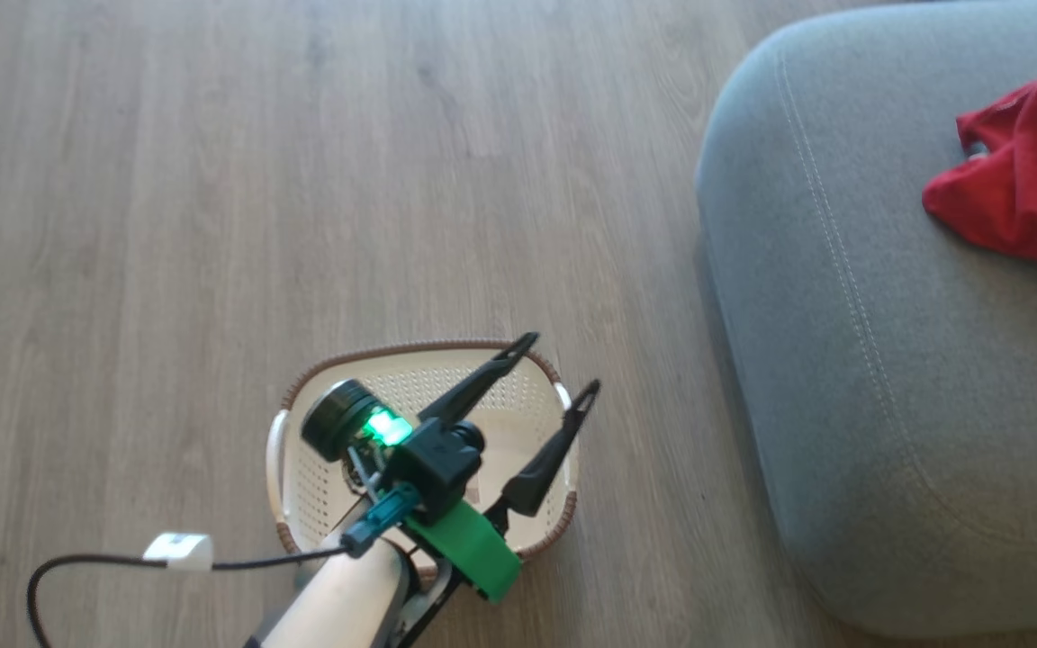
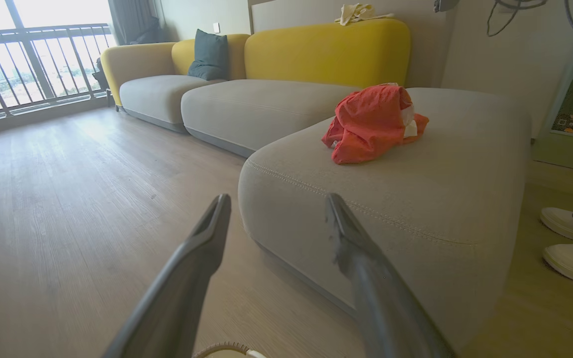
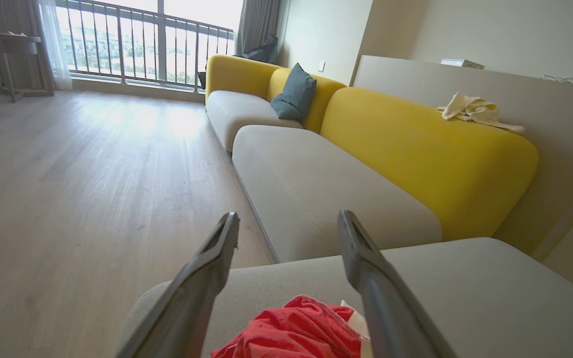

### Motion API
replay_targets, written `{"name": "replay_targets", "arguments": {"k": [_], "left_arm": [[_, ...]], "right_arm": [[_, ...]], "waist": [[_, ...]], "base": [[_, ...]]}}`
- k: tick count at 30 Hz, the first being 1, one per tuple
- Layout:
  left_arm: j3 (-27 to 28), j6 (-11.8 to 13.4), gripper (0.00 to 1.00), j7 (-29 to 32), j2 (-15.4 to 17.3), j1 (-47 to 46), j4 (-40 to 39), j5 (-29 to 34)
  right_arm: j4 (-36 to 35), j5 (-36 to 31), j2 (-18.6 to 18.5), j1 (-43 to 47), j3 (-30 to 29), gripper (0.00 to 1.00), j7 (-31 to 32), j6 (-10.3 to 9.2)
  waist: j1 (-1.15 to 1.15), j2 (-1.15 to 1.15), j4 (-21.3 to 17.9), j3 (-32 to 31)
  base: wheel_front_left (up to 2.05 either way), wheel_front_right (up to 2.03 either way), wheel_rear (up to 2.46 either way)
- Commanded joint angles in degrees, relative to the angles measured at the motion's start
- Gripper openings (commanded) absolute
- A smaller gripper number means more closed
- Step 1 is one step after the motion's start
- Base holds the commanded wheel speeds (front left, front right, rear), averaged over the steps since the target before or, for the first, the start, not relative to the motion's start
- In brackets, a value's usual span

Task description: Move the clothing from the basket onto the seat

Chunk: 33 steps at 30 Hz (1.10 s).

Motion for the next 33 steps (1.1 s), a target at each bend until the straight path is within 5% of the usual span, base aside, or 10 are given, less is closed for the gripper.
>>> {"name": "replay_targets", "arguments": {"k": [1, 7, 12, 19, 25, 33], "left_arm": [[3.2, 0.3, 1.0, -0.3, -0.4, -0.3, -2.4, 0.3], [8.5, 0.7, 1.0, -0.3, -0.7, 1.5, -2.9, -1.5], [13.9, 2.2, 1.0, -0.3, -0.8, 2.3, -3.7, -2.1], [18.6, 8.3, 1.0, -0.3, -0.8, 2.6, -6.3, -2.7], [20.1, 14.6, 1.0, -0.3, -0.8, 4.0, -7.7, -1.2], [20.1, 17.1, 1.0, -0.3, -0.8, 6.9, -5.6, 0.3]], "right_arm": [[-2.3, 2.0, 2.4, -1.6, 3.0, 1.0, -0.9, -0.02], [-20.8, 15.6, 5.0, 8.5, 14.8, 1.0, -1.1, -0.02], [-42.0, 29.0, 1.1, 24.8, 22.5, 1.0, -1.1, -0.02], [-62.9, 32.6, 3.3, 43.0, 19.2, 1.0, -1.2, -0.02], [-71.1, 31.1, 11.5, 54.5, 16.5, 1.0, -1.2, -0.02], [-71.0, 26.5, 19.2, 63.2, 17.6, 1.0, -1.2, -0.02]], "waist": [[0.01, -0.01, 1.3, -1.5], [0.01, -0.01, 3.2, -3.2], [0.01, -0.01, 5.0, -4.0], [0.01, -0.01, 7.5, -4.2], [0.01, -0.01, 9.2, -4.3], [0.01, -0.01, 9.2, -4.8]], "base": [[0.0, 0.0, 0.0], [0.0, 0.0, 0.0], [0.0, 0.0, 0.0], [0.0, 0.0, 0.0], [0.0, 0.0, 0.0], [0.0, 0.0, 0.0]]}}
